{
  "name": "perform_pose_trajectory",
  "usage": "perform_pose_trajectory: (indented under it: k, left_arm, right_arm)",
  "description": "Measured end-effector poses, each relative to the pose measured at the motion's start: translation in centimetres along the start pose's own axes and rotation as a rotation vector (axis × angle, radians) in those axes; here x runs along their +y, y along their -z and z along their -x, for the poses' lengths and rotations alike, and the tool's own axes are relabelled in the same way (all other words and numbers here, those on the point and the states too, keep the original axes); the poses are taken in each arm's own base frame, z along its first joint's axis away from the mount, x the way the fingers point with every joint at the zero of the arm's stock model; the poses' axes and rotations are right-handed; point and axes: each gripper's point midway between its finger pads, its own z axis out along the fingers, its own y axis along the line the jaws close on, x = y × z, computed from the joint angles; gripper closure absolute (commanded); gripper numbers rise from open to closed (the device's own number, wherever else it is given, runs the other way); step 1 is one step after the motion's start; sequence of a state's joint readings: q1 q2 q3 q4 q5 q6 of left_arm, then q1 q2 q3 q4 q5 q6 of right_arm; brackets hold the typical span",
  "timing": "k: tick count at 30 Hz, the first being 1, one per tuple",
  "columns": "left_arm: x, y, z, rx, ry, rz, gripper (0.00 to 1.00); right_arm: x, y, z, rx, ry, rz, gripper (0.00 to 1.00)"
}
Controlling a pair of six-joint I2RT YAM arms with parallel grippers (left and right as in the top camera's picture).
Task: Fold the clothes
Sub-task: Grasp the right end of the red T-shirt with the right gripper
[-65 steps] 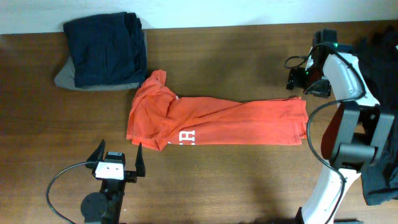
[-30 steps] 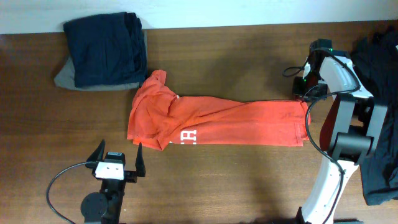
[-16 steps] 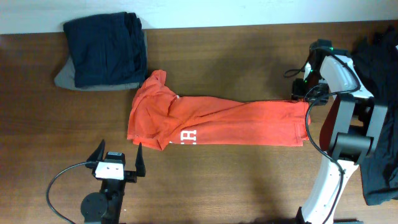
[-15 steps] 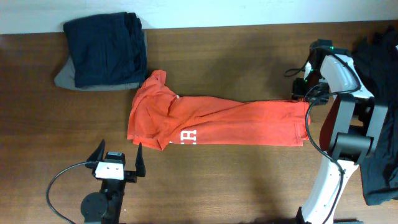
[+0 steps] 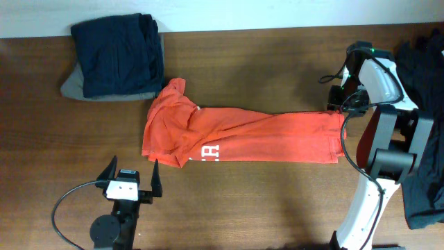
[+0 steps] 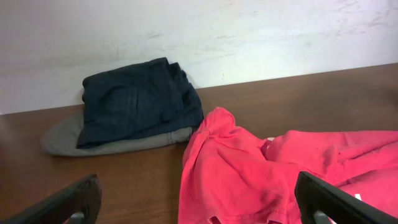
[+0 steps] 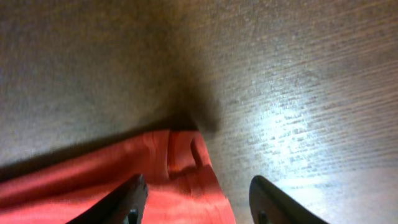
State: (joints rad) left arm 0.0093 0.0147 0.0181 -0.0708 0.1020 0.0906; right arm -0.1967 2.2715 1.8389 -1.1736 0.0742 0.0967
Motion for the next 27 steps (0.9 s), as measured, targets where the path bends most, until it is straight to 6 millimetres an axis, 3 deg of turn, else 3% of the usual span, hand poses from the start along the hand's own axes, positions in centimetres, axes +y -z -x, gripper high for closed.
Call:
perform_pose_trajectory:
  k: [3, 8, 13, 23, 27]
  left_arm:
    - [0.0, 0.0, 0.0, 0.0, 0.0, 0.0, 0.01]
    - [0.0, 0.0, 0.0, 0.0, 0.0, 0.0, 0.01]
    - [0.0, 0.0, 0.0, 0.0, 0.0, 0.0, 0.01]
    - [0.0, 0.0, 0.0, 0.0, 0.0, 0.0, 0.01]
    - [0.0, 0.0, 0.0, 0.0, 0.0, 0.0, 0.01]
  right_arm:
    - [0.0, -0.3, 0.1, -0.006, -0.002, 0.001, 0.53]
    - [0.1, -0.3, 0.5, -0.02, -0.009, 0.002, 0.81]
    - [0.1, -0.3, 0.5, -0.021, -0.008, 0.002, 0.96]
    - [0.1, -0.2, 0.4, -0.021, -0.055, 0.003, 0.96]
    - [-0.1, 1.4, 0.1, -0.039, -0.077, 0.006, 0.95]
